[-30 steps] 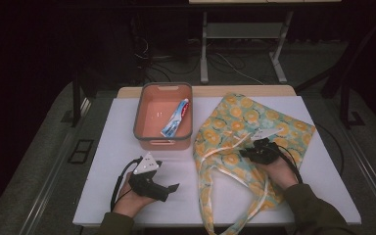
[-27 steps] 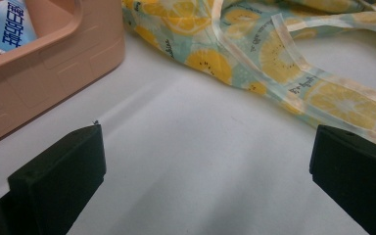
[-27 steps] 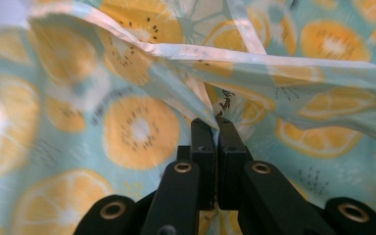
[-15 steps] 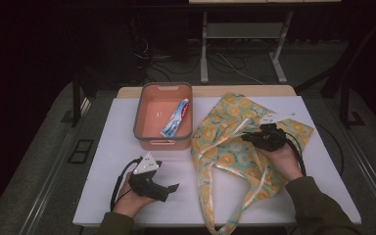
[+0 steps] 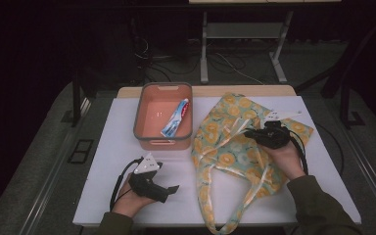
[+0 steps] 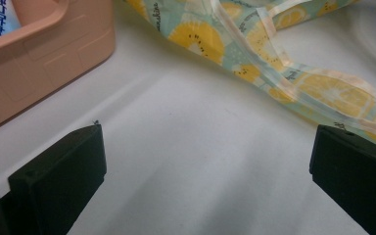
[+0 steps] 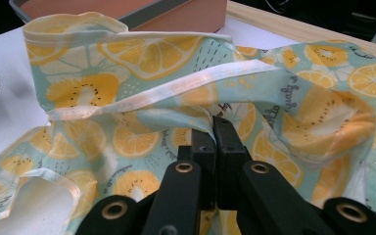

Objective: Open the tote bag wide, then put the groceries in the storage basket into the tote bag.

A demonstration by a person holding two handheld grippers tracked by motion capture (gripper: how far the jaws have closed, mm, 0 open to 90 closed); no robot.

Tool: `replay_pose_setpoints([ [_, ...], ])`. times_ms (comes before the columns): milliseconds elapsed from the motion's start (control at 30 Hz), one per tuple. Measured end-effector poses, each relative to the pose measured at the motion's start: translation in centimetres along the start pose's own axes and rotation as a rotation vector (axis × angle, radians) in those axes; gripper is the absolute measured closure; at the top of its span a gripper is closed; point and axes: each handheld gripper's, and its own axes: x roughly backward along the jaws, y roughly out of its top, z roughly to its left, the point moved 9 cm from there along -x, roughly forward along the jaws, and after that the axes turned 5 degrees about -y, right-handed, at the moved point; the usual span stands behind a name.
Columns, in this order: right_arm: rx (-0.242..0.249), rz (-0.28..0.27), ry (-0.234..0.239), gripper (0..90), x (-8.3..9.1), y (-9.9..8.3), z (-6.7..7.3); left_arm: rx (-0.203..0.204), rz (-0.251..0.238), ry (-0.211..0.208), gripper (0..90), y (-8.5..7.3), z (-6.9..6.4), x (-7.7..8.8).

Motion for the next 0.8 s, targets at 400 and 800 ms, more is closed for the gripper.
replay_pose_setpoints([
  [400, -0.005, -0.005, 0.003, 88.7, 0.3, -0.1, -0.3, 0.004, -0.01, -0.027, 0.0, 2.3, -0.5, 1.5],
  [800, 0.01, 0.017, 0.009, 88.7, -0.1, -0.6, 0.0, -0.004, -0.05, -0.006, 0.5, 7.2, 1.1, 2.7],
])
